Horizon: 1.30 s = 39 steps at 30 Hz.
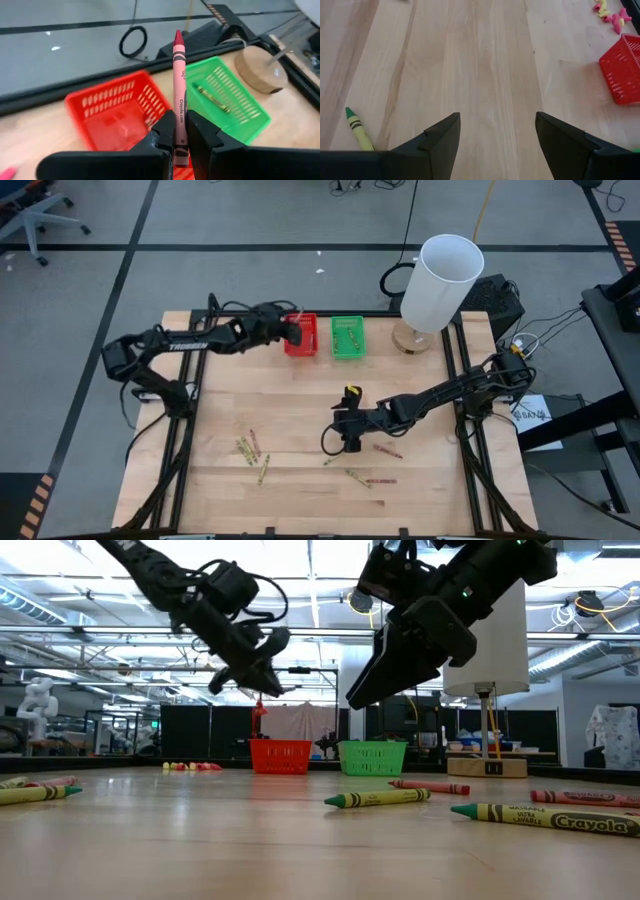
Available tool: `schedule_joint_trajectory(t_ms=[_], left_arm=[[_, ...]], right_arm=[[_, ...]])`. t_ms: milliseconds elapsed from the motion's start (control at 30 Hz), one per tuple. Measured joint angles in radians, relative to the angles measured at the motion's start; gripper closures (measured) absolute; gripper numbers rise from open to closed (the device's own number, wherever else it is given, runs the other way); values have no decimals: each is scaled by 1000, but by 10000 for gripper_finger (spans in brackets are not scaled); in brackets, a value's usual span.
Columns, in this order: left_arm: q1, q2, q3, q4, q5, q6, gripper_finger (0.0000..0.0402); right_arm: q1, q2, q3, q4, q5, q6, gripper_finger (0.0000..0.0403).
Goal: Sort crayons
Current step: Put the red crayon into the red bin
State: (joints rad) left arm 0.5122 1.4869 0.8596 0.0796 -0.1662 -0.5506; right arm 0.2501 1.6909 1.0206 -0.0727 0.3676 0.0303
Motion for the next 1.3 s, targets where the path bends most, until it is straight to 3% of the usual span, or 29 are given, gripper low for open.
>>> schedule_joint_trajectory(t_ms=[333, 567, 1300], left_arm=[[38, 188, 288, -416, 28, 7, 371], [38, 253, 305, -437, 62, 6, 371], [42, 262, 304, -486, 59, -73, 371]], right_arm=[[1, 0, 0, -12, -1, 10, 161], [0, 0, 0, -16, -1, 8, 161], [0, 0, 0, -15, -2, -13, 161]])
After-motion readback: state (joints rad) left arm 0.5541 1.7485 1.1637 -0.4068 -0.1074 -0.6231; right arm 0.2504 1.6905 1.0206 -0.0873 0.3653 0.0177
